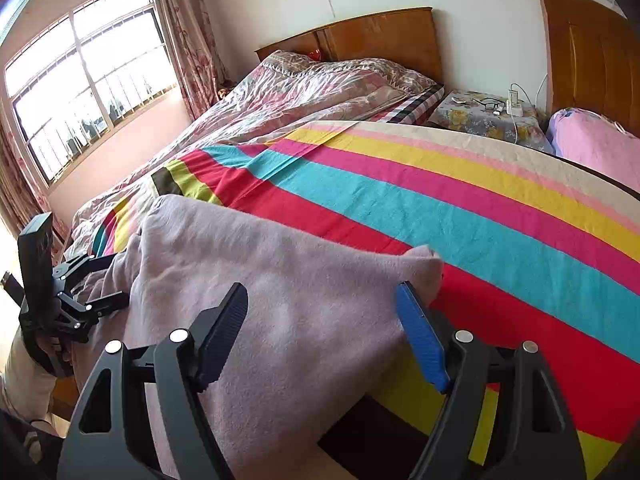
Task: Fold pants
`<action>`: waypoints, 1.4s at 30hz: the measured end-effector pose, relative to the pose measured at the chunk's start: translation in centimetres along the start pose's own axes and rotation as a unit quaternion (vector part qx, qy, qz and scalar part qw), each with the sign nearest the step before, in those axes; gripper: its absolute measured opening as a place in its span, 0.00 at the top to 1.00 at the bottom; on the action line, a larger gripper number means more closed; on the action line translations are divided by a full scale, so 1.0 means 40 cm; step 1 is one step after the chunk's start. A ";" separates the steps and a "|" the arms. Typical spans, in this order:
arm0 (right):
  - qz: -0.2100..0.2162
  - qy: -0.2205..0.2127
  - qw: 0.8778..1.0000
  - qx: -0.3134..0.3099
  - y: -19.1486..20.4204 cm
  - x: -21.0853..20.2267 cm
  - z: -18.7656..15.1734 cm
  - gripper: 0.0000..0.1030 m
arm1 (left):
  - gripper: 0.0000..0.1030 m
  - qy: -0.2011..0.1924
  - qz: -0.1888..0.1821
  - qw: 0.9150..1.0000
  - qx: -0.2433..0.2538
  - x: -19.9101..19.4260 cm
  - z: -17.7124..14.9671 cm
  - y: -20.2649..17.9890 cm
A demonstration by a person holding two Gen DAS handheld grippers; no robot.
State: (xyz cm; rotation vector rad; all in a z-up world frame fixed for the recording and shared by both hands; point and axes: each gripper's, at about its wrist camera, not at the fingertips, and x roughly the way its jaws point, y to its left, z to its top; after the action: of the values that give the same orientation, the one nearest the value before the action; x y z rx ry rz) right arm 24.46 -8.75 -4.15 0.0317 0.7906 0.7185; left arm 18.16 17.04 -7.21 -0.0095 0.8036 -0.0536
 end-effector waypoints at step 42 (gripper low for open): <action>-0.040 0.037 0.999 -0.006 0.389 0.264 0.248 0.12 | 0.01 -0.025 -0.005 1.000 -0.010 -0.016 -0.026 0.004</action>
State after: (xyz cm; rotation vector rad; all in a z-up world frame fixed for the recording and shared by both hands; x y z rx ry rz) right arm 27.07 11.80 0.63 -0.0368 0.8534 0.6522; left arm 16.97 17.25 -7.45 -0.0331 0.7540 -0.0549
